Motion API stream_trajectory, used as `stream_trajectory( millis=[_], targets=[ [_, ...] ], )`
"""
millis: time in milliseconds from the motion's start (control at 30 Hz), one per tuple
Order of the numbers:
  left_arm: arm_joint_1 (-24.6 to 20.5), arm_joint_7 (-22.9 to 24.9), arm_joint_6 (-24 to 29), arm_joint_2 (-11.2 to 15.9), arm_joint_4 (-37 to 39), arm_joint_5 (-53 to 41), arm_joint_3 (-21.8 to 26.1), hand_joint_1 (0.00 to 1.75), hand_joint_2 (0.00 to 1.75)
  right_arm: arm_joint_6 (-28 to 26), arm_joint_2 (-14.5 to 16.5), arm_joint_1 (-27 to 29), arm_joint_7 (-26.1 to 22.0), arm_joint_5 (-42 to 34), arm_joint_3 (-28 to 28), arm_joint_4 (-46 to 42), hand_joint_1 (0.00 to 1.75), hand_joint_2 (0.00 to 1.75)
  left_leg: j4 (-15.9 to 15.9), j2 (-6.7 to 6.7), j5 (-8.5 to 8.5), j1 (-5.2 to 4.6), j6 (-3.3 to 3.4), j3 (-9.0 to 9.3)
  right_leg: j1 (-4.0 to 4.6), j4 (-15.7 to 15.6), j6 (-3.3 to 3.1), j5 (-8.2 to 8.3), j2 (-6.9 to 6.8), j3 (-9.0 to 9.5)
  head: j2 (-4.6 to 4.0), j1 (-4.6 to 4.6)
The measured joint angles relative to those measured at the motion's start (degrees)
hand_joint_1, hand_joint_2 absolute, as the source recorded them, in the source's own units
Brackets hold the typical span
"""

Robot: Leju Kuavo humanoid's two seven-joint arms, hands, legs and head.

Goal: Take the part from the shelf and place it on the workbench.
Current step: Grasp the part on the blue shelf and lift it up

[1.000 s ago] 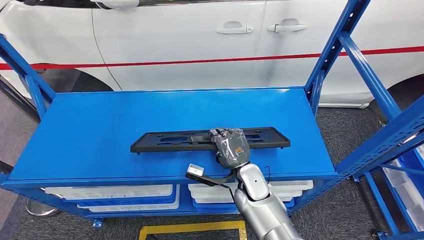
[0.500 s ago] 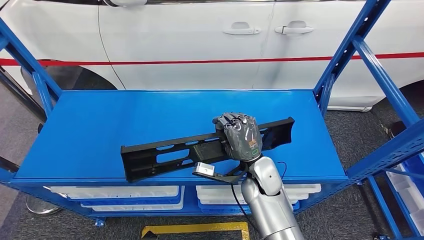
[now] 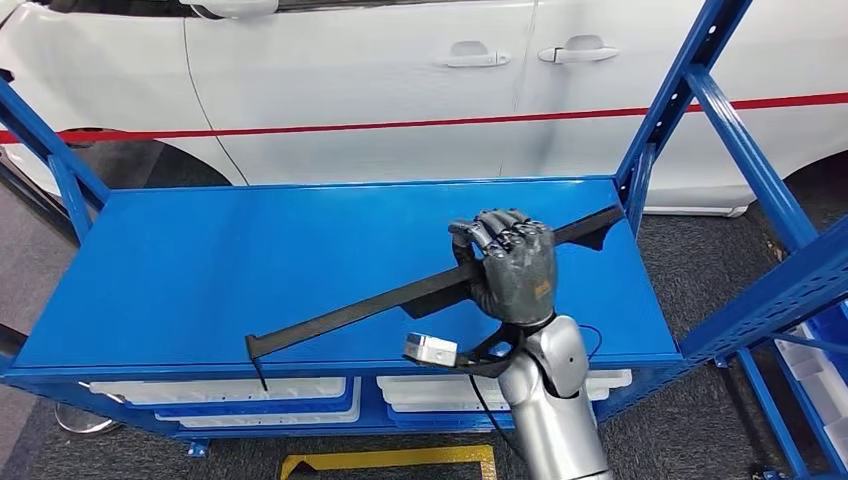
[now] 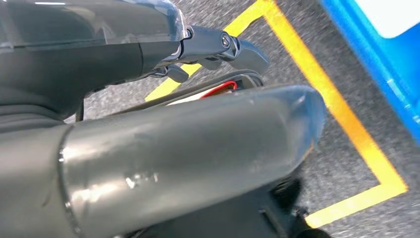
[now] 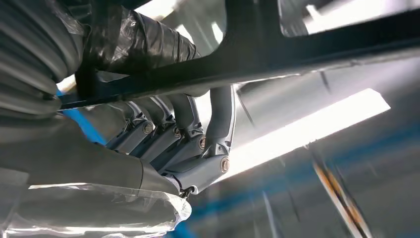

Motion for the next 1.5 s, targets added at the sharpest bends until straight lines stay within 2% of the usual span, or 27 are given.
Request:
stream_trajectory(
  millis=[33, 67, 133, 200, 267, 333, 367, 400, 433, 500, 567, 667, 733, 833, 867, 900, 933, 1033, 1100, 1167, 1233, 1267, 1333, 1367, 1400, 1433, 1500],
  targets=[
    [-0.01, -0.43, -0.10, 0.00, 0.00, 0.07, -0.02, 0.00, 1.75, -0.01, -0.02, 0.60, -1.06, -0.58, 0.08, -2.46, 1.75, 1.75, -2.92, -0.01, 0.95, -0.14, 0.26, 1.43, 0.08, 0.05, 0.18, -0.10, 0.02, 0.06, 0.00, 0.01],
    [0.06, -0.83, -0.25, 0.01, 0.00, 0.07, -0.05, 0.00, 1.75, -0.01, -0.09, 1.26, -1.67, -0.89, 0.25, -4.58, 1.75, 1.75, -4.61, -0.03, 1.20, -0.31, 0.49, 2.26, 0.11, 0.06, 0.42, -0.16, 0.03, 0.08, 0.00, 0.01],
    [0.34, -1.36, -0.63, 0.03, 0.00, -0.28, -0.07, 0.00, 1.75, -0.01, -0.30, 2.55, -1.96, -1.09, 0.91, -7.41, 1.75, 1.75, -5.29, -0.08, 1.04, -0.52, 0.94, 2.56, 0.05, -0.08, 0.97, -0.10, 0.07, 0.09, 0.00, 0.02],
    [0.63, -1.70, -1.17, -0.02, 0.00, -0.65, -0.04, 0.00, 0.87, 0.00, -0.54, 3.41, -1.99, -1.10, 1.94, -8.99, 1.75, 1.75, -5.98, 0.01, 1.41, -0.32, 1.62, 2.90, -0.04, 0.50, 1.51, -0.58, 0.02, -0.12, 0.00, 0.02],
    [0.71, -1.92, -1.73, -0.10, 0.00, -0.68, 0.02, 0.00, 0.00, 0.01, -0.73, 3.93, -1.99, -0.84, 3.00, -9.91, 1.75, 1.75, -6.59, 0.14, 1.70, -0.07, 2.20, 3.26, -0.08, 4.48, 1.91, -3.08, -0.03, -1.93, 0.00, 0.04],
    [0.80, -2.11, -2.09, -0.14, 0.00, -0.67, 0.10, 0.00, 0.00, 0.02, -0.88, 4.55, -1.99, -0.53, 3.68, -10.30, 1.75, 1.75, -6.65, 0.16, 1.67, -0.08, 2.42, 3.30, -0.12, 11.50, 2.15, -6.49, -0.04, -5.38, 0.00, 0.04],
    [0.91, -2.25, -2.15, -0.15, 0.00, -0.67, 0.14, 0.00, 0.00, 0.02, -0.95, 4.85, -1.98, -0.40, 3.95, -10.31, 1.75, 1.75, -6.61, 0.15, 1.64, -0.08, 2.41, 3.29, -0.18, 14.27, 2.23, -7.32, -0.04, -6.80, 0.00, 0.05],
    [1.01, -2.40, -2.08, -0.15, 0.00, -0.75, 0.16, 0.00, 0.00, 0.02, -1.02, 5.03, -1.96, -0.23, 4.28, -10.26, 1.75, 1.75, -6.55, 0.13, 1.60, -0.08, 2.38, 3.29, -0.26, 15.21, 2.28, -7.08, -0.05, -7.35, 0.00, 0.04],
    [1.09, -2.53, -1.85, -0.16, 0.00, -0.93, 0.16, 0.00, 0.00, 0.02, -1.06, 5.09, -1.93, 0.02, 4.69, -10.18, 1.75, 1.75, -6.45, 0.09, 1.54, -0.06, 2.29, 3.30, -0.36, 14.13, 2.31, -5.86, -0.07, -6.85, 0.00, 0.04],
    [1.12, -2.65, -0.84, -0.20, 0.00, -1.51, 0.11, 0.00, 0.00, 0.02, -1.08, 4.90, -1.65, 0.48, 5.62, -9.90, 1.75, 1.75, -6.01, 0.00, 1.24, -0.03, 1.88, 3.29, -0.60, 7.19, 2.33, -2.27, -0.08, -3.35, 0.00, 0.03],
    [1.05, -2.64, 0.42, -0.22, 0.00, -2.03, -0.05, 0.00, 0.00, 0.03, -1.08, 4.61, -1.11, 0.55, 6.57, -9.42, 1.75, 1.75, -5.34, -0.09, 0.82, -0.17, 1.22, 3.07, -0.58, 1.81, 2.02, -0.62, 0.02, -0.62, 0.00, 0.01],
    [1.03, -2.70, 1.73, -0.22, 0.00, -1.42, -0.22, 0.00, 0.00, 0.04, -1.08, 3.97, 0.46, 0.60, 8.13, -8.22, 1.75, 1.75, -5.19, -0.13, 0.67, -0.11, 0.30, 2.91, -0.24, 0.77, 0.95, -0.53, 0.13, -0.20, 0.00, 0.01],
    [1.00, -2.78, 2.32, -0.22, 0.00, -0.39, -0.15, 0.00, 0.00, 0.05, -1.08, 2.91, 3.38, 1.03, 9.69, -7.33, 1.75, 1.75, -3.63, -0.07, -0.50, 0.05, -0.22, 2.23, -0.30, 0.54, 0.22, -0.33, 0.07, -0.14, 0.00, 0.00],
    [0.97, -2.05, 3.04, -0.22, 0.00, 0.21, 0.27, 0.00, 0.00, 0.07, -1.08, 0.95, 6.81, 1.32, 13.07, -5.71, 1.75, 1.75, 6.02, 0.01, -5.32, 0.08, -0.63, -2.29, -0.13, 0.45, -0.45, -0.27, -0.04, -0.15, 0.00, -0.01],
    [1.02, -1.74, 3.14, -0.22, 0.00, 0.29, 0.45, 0.00, 0.00, 0.07, -1.09, 0.66, 7.24, 1.51, 14.07, -4.93, 1.75, 1.75, 9.12, 0.01, -6.30, 0.07, -0.62, -3.83, 0.06, 0.46, -0.53, -0.28, -0.05, -0.15, 0.00, 0.00],
    [1.07, -1.54, 3.15, -0.23, 0.00, 0.39, 0.60, 0.00, 0.00, 0.07, -1.09, 0.53, 7.63, 1.80, 14.88, -4.10, 1.75, 1.75, 10.51, 0.01, -6.25, 0.04, -0.48, -4.59, 0.25, 0.48, -0.58, -0.30, -0.06, -0.15, 0.00, 0.00],
    [1.09, -1.39, 3.11, -0.23, 0.00, 0.49, 0.68, 0.00, 0.00, 0.07, -1.10, 0.40, 8.15, 2.08, 15.52, -3.31, 1.75, 1.75, 9.72, 0.01, -5.16, -0.04, -0.20, -4.30, 0.43, 0.51, -0.60, -0.32, -0.05, -0.13, 0.00, 0.00],
    [0.85, -0.92, 2.89, -0.22, 0.00, 0.75, 0.82, 0.00, 0.00, 0.07, -1.12, -1.01, 10.43, 2.16, 17.66, -0.97, 1.75, 1.75, -0.92, 0.07, -0.01, -0.80, 1.25, 0.77, 0.73, 0.56, -0.60, -0.34, -0.03, -0.07, 0.00, 0.01],
    [0.60, -0.56, 2.58, -0.22, 0.00, 1.00, 1.02, 0.00, 0.00, 0.07, -1.22, -2.47, 12.71, 1.60, 19.60, 0.88, 1.75, 1.75, -4.90, 0.14, 0.85, -1.38, 1.88, 2.63, 0.69, 0.55, -0.39, -0.28, -0.04, -0.17, 0.00, 0.01],
    [0.50, -0.08, 2.32, -0.25, 0.00, 1.19, 1.21, 0.00, 0.00, 0.07, -1.37, -3.74, 14.79, 1.10, 22.00, 2.87, 1.75, 1.75, -5.58, 0.15, 1.06, -1.47, 2.12, 2.90, 0.62, 0.44, 0.05, -0.16, -0.06, -0.25, 0.00, 0.01],
    [0.46, 0.37, 2.11, -0.42, 0.00, 1.19, 1.28, 0.00, 0.00, 0.06, -1.52, -4.89, 15.98, 0.85, 24.22, 4.37, 1.75, 1.75, -6.54, 0.23, 1.77, -1.17, 2.34, 3.26, 0.61, 1.46, 0.57, -0.96, -0.04, -0.68, 0.00, 0.02],
    [0.38, 0.51, 2.03, -0.53, 0.00, 1.14, 1.28, 0.00, 0.00, 0.06, -1.59, -5.47, 16.36, 0.74, 25.06, 4.96, 1.75, 1.75, -7.00, 0.28, 2.11, -0.99, 2.45, 3.40, 0.57, 3.23, 0.88, -2.19, -0.03, -1.45, 0.00, 0.03],
    [0.28, 0.69, 1.99, -0.83, 0.00, 1.00, 1.28, 0.00, 0.00, 0.06, -1.78, -6.24, 17.00, 0.56, 26.08, 6.05, 1.75, 1.75, -7.16, 0.32, 2.30, -0.91, 2.62, 3.36, 0.25, 9.37, 1.54, -5.60, -0.04, -4.18, 0.00, 0.03],
    [0.29, 0.74, 1.99, -0.94, 0.00, 0.93, 1.28, 0.00, 0.00, 0.07, -1.93, -6.39, 17.24, 0.52, 26.43, 6.58, 1.75, 1.75, -7.09, 0.32, 2.31, -0.86, 2.66, 3.28, 0.03, 12.37, 1.86, -6.81, -0.05, -5.58, 0.00, 0.03],
    [0.35, 0.78, 1.99, -1.06, 0.00, 0.87, 1.28, 0.00, 0.00, 0.07, -2.09, -6.42, 17.46, 0.53, 26.71, 7.03, 1.75, 1.75, -6.99, 0.31, 2.28, -0.80, 2.64, 3.21, -0.19, 14.07, 2.15, -7.08, -0.07, -6.38, 0.00, 0.03],
    [0.42, 0.82, 1.99, -1.14, 0.00, 0.82, 1.28, 0.00, 0.00, 0.07, -2.22, -6.45, 17.61, 0.55, 26.99, 7.42, 1.75, 1.75, -6.81, 0.30, 2.21, -0.70, 2.56, 3.12, -0.41, 13.82, 2.39, -6.29, -0.10, -6.25, 0.00, 0.03],
    [0.46, 0.93, 1.97, -1.30, 0.00, 0.76, 1.28, 0.00, 0.00, 0.05, -2.36, -6.67, 17.79, 0.66, 27.45, 8.00, 1.75, 1.75, -6.11, 0.27, 1.89, -0.42, 2.12, 2.89, -0.81, 8.20, 2.78, -2.95, -0.17, -3.45, 0.00, 0.04]
  ],
)
